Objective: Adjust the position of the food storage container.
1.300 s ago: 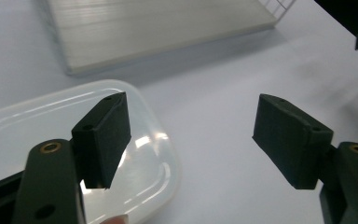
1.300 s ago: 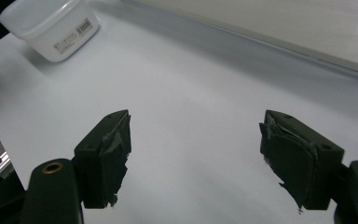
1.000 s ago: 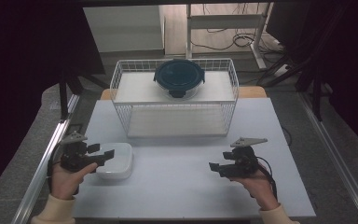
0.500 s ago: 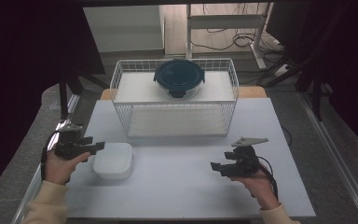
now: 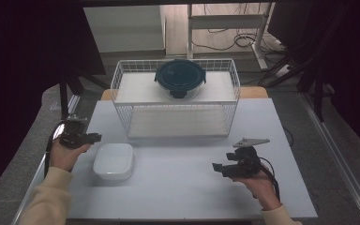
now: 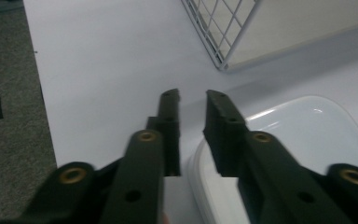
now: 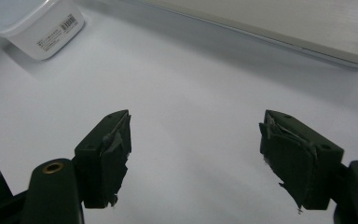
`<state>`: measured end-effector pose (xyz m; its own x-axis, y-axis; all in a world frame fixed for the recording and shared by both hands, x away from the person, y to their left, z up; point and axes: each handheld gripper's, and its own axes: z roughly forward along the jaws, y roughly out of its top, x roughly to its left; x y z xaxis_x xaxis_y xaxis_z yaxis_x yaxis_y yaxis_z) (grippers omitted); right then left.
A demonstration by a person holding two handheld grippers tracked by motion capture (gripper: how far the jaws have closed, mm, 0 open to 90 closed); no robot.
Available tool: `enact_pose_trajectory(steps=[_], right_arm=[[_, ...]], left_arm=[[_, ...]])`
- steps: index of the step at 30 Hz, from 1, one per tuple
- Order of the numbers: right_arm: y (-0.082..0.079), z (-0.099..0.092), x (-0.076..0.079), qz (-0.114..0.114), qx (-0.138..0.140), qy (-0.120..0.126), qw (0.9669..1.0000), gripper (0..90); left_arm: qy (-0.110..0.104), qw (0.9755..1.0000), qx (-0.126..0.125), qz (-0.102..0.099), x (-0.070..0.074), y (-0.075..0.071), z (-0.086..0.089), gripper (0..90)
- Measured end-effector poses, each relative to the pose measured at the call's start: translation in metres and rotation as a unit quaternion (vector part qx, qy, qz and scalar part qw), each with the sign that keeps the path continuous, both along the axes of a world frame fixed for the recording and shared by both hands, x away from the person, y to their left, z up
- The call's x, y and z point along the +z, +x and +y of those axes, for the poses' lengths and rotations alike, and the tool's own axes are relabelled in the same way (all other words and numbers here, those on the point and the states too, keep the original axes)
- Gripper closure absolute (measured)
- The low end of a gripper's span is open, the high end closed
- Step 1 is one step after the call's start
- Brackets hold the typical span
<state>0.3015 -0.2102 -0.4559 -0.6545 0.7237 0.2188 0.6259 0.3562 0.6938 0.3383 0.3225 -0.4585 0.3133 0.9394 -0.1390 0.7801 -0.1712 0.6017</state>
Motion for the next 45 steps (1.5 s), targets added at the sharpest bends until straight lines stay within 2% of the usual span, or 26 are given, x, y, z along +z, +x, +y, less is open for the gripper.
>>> enact_pose_trajectory(steps=[4, 8, 11, 14, 18, 20, 23, 27, 33, 45], right_arm=[[0.0, -0.001, 0.001, -0.002, -0.003, 0.002, 1.0, 24.6], [0.001, 0.0, -0.001, -0.001, -0.001, -0.001, 1.0, 24.6], [0.001, 0.0, -0.002, 0.001, -0.001, -0.002, 1.0, 24.6], [0.001, -0.001, -0.002, 0.002, -0.002, -0.003, 1.0, 24.6], [0.001, 0.0, -0.003, 0.002, -0.002, -0.003, 1.0, 24.6], [0.001, 0.0, -0.003, 0.002, -0.001, -0.003, 1.0, 24.6], [0.002, -0.001, -0.004, 0.004, -0.003, -0.003, 1.0, 24.6], [0.002, -0.001, -0.004, 0.004, -0.003, -0.003, 1.0, 24.6], [0.001, 0.0, -0.003, 0.003, -0.002, -0.002, 1.0, 24.6], [0.0, 0.0, -0.002, 0.003, -0.001, -0.001, 1.0, 24.6]], left_arm=[[0.018, 0.9997, -0.013, 0.012, -0.004, 0.007, -0.003, 89.6], [0.03, 0.9991, -0.019, 0.024, -0.01, 0.011, -0.002, 90.0], [0.049, 0.9978, -0.025, 0.036, -0.015, 0.012, -0.002, 90.0], [0.054, 0.9972, -0.033, 0.041, -0.017, 0.011, -0.002, 90.0], [0.048, 0.997, -0.038, 0.048, -0.023, 0.009, -0.001, 90.0], [0.034, 0.9978, -0.039, 0.042, -0.026, 0.007, 0.001, 90.0], [0.018, 0.9981, -0.039, 0.044, -0.027, 0.004, 0.005, 90.0], [0.031, 0.9974, -0.047, 0.046, -0.025, -0.002, 0.003, 90.0], [0.016, 0.9977, -0.048, 0.046, -0.027, -0.011, 0.004, 90.0], [0.002, 0.9954, -0.078, 0.055, -0.027, -0.037, -0.01, 90.0]])
